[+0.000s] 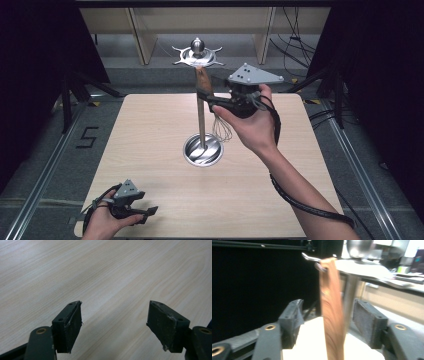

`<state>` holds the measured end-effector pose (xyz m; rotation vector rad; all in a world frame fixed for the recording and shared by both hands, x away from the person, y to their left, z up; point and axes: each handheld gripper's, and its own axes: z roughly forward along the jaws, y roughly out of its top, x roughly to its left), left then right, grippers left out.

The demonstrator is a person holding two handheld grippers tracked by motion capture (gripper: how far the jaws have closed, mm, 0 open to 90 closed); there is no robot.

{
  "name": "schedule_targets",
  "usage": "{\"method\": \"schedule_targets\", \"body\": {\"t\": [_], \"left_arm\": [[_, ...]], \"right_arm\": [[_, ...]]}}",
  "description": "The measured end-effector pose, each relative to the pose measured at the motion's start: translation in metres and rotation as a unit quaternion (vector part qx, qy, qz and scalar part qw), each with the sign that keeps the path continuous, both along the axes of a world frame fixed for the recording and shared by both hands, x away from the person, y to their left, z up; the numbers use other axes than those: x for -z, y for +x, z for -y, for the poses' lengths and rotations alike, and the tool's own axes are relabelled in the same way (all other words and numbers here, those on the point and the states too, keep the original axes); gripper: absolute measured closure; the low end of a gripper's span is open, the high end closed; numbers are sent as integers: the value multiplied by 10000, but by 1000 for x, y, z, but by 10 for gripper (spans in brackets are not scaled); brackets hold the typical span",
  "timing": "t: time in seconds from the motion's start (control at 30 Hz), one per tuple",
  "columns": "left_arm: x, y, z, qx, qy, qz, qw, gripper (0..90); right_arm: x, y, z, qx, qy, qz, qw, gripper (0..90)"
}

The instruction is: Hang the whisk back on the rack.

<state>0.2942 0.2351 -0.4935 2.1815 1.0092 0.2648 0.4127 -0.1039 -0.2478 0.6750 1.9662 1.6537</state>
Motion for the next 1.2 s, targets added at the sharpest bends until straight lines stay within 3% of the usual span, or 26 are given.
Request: {"method": "schedule_targets", "body": {"t": [0.27, 0.37, 0.43, 0.57, 0.6, 0.77, 0.8, 0.87, 0.9, 1.0, 1.03, 1.07, 1.1, 1.17, 1.2], "left_arm": [[0, 1, -1, -69, -21, 46, 10000, 270], [0, 1, -2, -93, -73, 54, 9999, 270], [-1, 1, -2, -130, -79, 71, 9999, 271], [-1, 1, -3, -177, -115, 118, 9997, 272], [-2, 1, -3, -172, -110, 121, 9997, 272], [-2, 2, -3, -222, -229, 191, 9993, 272], [-2, 2, -3, -227, -243, 201, 9992, 272], [-2, 2, -4, -260, -197, 219, 9992, 271], [-2, 2, -4, -260, -197, 219, 9992, 271], [-2, 2, -4, -327, -237, 219, 9989, 269], [-2, 2, -4, -335, -195, 215, 9990, 269], [-2, 2, -4, -335, -195, 215, 9990, 268], [-2, 3, -5, -312, -167, 210, 9992, 268], [-2, 3, -5, -296, -179, 203, 9992, 268], [-2, 3, -5, -282, -165, 199, 9993, 268]], "right_arm": [[14, -8, 32, 285, -227, 39, 9993, 347], [23, -12, 46, 368, -289, -94, 9989, 332], [34, -16, 59, 399, -362, -229, 9983, 333], [46, -19, 71, 441, -458, -289, 9976, 333], [56, -23, 81, 481, -489, -394, 9969, 331], [72, -28, 98, 610, -511, -450, 9958, 327], [84, -30, 106, 640, -440, -595, 9952, 327], [93, -31, 113, 611, -443, -669, 9949, 327], [99, -33, 116, 735, -422, -761, 9935, 327], [109, -34, 123, 749, -518, -882, 9919, 327], [122, -35, 130, 814, -549, -931, 9908, 327], [122, -35, 130, 814, -549, -931, 9908, 327], [137, -38, 135, 887, -539, -1204, 9873, 333], [143, -38, 136, 868, -600, -1192, 9872, 334], [150, -40, 137, 885, -668, -1323, 9850, 335]]}}
